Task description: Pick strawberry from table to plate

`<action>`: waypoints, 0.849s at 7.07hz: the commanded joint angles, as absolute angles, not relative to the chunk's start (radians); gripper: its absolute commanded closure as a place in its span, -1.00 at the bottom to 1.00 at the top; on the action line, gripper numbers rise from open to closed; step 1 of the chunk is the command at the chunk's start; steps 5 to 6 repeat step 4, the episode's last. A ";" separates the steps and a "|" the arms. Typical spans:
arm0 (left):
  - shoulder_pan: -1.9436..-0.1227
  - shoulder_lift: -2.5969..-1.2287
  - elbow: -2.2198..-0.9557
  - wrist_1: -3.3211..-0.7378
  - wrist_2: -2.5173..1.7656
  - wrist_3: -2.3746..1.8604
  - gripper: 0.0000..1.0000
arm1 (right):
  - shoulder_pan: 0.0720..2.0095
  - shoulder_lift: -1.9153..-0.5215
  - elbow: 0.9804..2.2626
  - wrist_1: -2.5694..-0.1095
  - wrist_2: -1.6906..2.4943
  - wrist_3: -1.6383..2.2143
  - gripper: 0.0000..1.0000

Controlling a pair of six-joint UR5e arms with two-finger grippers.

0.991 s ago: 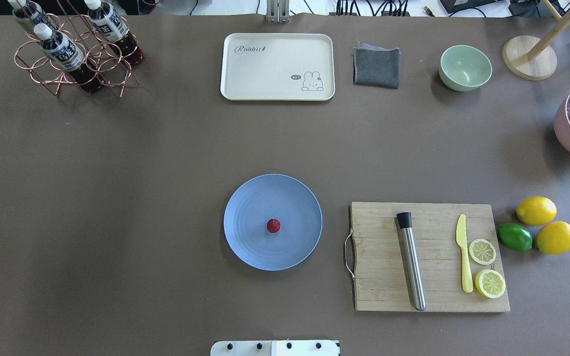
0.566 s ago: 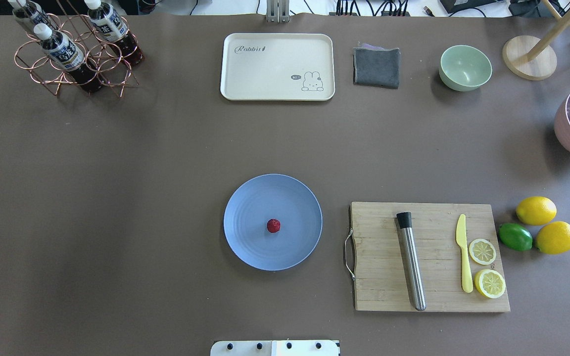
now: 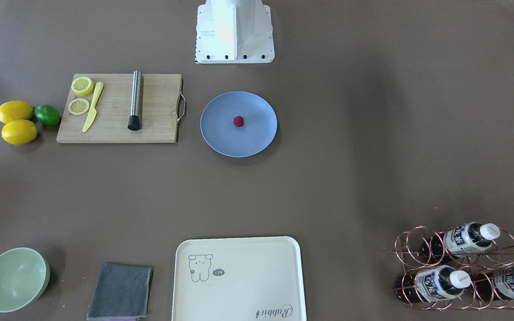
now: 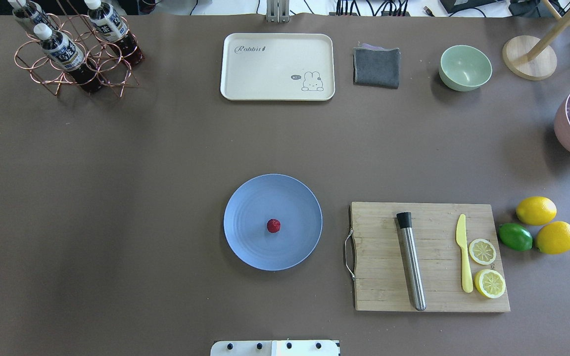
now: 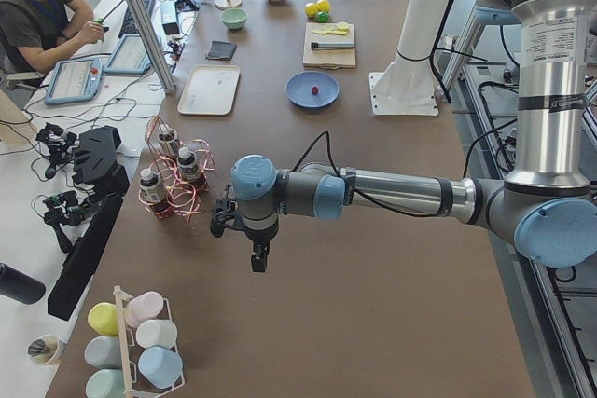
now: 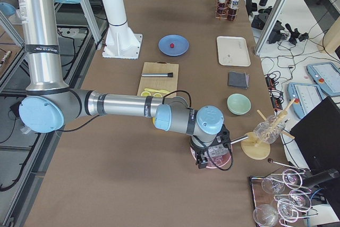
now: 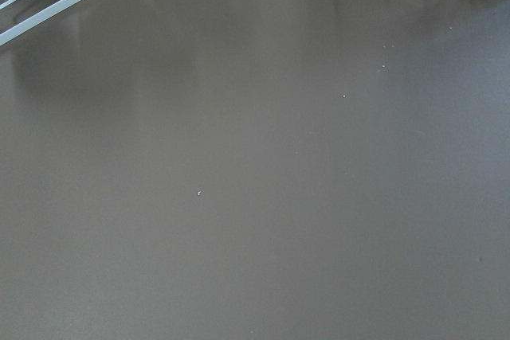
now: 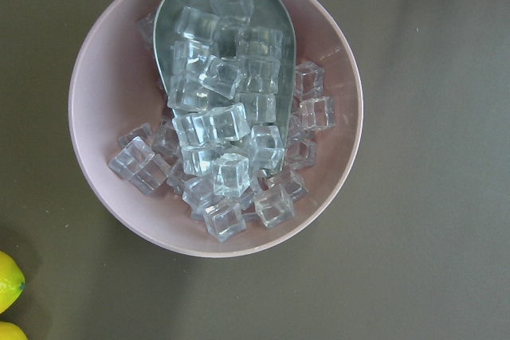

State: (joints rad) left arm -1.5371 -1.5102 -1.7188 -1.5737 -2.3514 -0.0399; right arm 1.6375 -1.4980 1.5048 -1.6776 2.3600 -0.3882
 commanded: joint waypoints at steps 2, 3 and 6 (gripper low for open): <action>-1.537 -1.509 -1.724 -1.574 -2.350 -0.041 -0.96 | 1.631 -1.493 1.506 -1.678 2.361 -0.382 -1.00; -1.537 -1.512 -1.726 -1.574 -2.350 -0.041 -0.96 | 1.623 -1.493 1.505 -1.677 2.359 -0.379 -1.00; -1.537 -1.523 -1.720 -1.572 -2.341 -0.041 -0.96 | 1.623 -1.493 1.508 -1.677 2.359 -0.379 -1.00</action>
